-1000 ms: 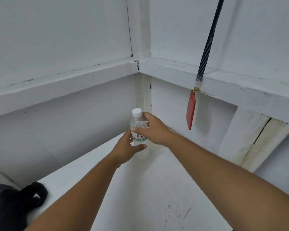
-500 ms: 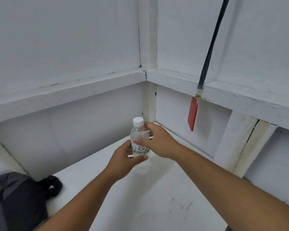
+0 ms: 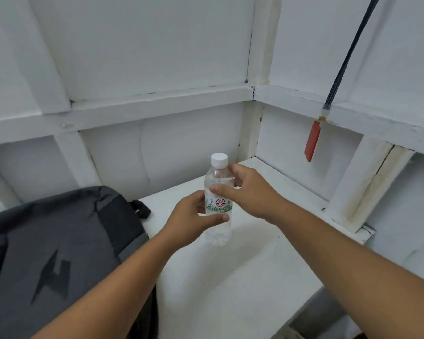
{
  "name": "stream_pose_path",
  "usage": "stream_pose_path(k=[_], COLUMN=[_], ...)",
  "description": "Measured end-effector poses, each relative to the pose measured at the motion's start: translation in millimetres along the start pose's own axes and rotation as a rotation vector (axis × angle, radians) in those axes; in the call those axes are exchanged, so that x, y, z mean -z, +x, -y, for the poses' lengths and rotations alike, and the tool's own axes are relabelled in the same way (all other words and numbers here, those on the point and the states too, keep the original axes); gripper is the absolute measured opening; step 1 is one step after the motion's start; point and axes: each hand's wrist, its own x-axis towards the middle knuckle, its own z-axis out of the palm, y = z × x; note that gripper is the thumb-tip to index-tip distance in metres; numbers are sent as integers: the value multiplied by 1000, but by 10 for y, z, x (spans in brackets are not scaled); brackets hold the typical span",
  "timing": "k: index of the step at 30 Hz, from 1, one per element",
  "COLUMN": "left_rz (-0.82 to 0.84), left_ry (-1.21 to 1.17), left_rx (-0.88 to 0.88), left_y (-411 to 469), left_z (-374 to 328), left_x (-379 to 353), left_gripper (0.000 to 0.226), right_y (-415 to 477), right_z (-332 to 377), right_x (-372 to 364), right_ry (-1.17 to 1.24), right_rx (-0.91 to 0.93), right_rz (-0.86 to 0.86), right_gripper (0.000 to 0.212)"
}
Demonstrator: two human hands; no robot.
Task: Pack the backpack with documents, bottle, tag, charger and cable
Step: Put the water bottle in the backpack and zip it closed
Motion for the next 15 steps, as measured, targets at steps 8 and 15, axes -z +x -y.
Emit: stream_pose_path(k=[8,15], left_rz=[-25,-159], left_ry=[-21,-78], left_rx=[9,38], left_y=[-857,-1534], left_z=[59,7], left_x=[235,296], left_gripper=[50,54], right_y=[-537,-840], right_z=[269,446], right_x=[-532,-808], right_ry=[27,65], right_rx=[53,143], right_rz=[36,179], right_gripper=[36,28])
